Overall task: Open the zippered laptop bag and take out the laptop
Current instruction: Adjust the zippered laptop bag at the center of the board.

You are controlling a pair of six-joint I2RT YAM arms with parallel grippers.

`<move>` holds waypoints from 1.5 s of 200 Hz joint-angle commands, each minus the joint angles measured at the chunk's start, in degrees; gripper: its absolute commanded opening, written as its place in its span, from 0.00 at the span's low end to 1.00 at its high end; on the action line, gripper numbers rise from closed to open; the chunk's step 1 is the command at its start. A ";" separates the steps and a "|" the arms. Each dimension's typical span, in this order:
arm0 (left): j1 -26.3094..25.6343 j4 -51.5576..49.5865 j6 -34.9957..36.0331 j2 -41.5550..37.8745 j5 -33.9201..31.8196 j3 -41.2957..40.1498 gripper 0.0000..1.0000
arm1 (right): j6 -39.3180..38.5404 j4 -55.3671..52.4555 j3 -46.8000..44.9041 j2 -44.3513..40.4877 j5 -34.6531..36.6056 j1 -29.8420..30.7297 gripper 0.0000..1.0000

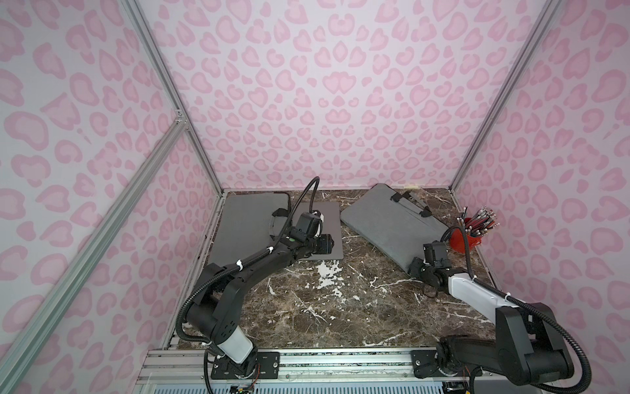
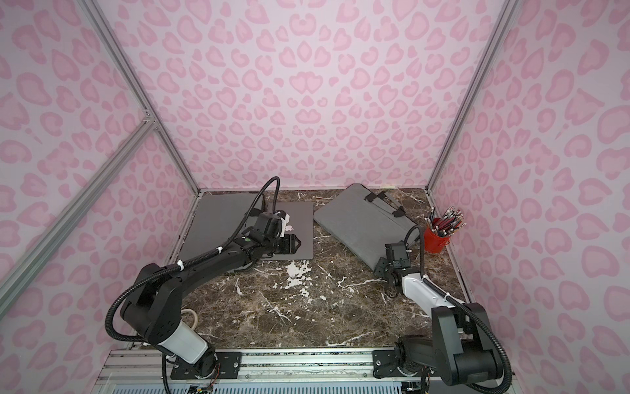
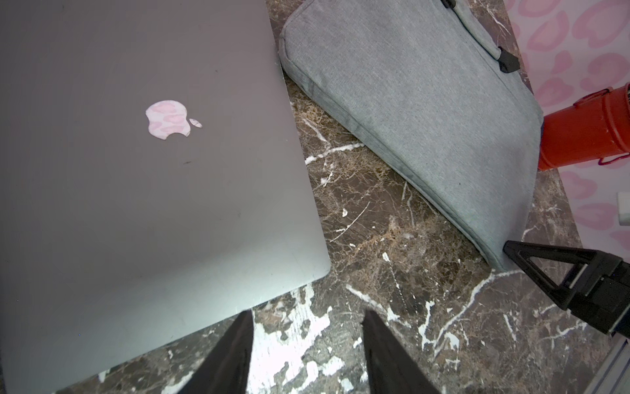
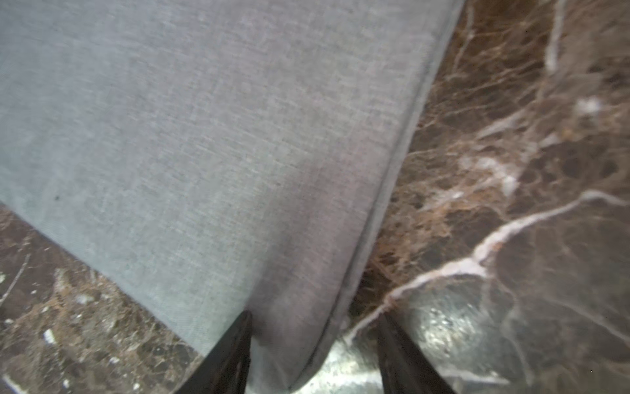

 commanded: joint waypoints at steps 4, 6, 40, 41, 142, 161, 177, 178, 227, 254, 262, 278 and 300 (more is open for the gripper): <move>-0.10 0.22 0.79 0.35 -0.70 0.63 0.55 | 0.40 4.90 -1.04 -0.60 -5.25 -0.02 0.52; -0.11 0.20 0.76 0.35 -0.67 0.62 0.55 | 0.41 5.04 -1.12 -0.69 -5.37 0.00 0.50; -0.22 -0.23 1.00 0.52 -1.07 0.99 0.55 | 0.39 6.29 -1.59 -1.69 -6.90 0.03 0.27; -0.21 -0.23 1.00 0.52 -1.08 1.00 0.55 | 0.40 6.31 -1.56 -1.69 -6.96 0.05 0.27; -0.21 -0.78 1.27 0.09 -1.53 1.03 0.55 | 3.75 4.80 1.93 -0.96 -1.00 12.48 0.00; -0.25 -0.63 1.36 0.13 -1.36 0.88 0.55 | 6.65 2.84 2.13 -1.74 1.43 16.68 0.00; -0.20 -0.27 1.32 0.29 -1.34 0.79 0.55 | 9.76 2.89 1.64 -1.82 2.35 20.66 0.00; -0.20 -0.25 1.30 0.32 -1.26 0.81 0.55 | 9.96 2.94 1.64 -1.84 2.37 21.00 0.00; -0.21 0.24 1.10 -0.12 -1.40 0.02 0.55 | 18.07 5.88 4.12 4.65 4.51 34.77 0.00; -0.22 0.08 1.19 -0.34 -1.93 -0.68 0.55 | 19.39 6.52 7.87 9.61 3.67 40.42 0.00; -0.21 0.15 1.11 -0.30 -2.11 -0.89 0.55 | 19.35 6.26 9.15 10.85 3.46 41.70 0.05; -0.21 0.30 0.99 -0.39 -2.36 -1.26 0.55 | 18.92 4.92 11.00 11.57 3.51 43.40 0.20; -0.21 0.23 1.51 -0.40 -2.59 -1.42 0.55 | 18.11 1.36 11.78 9.01 5.39 43.21 0.32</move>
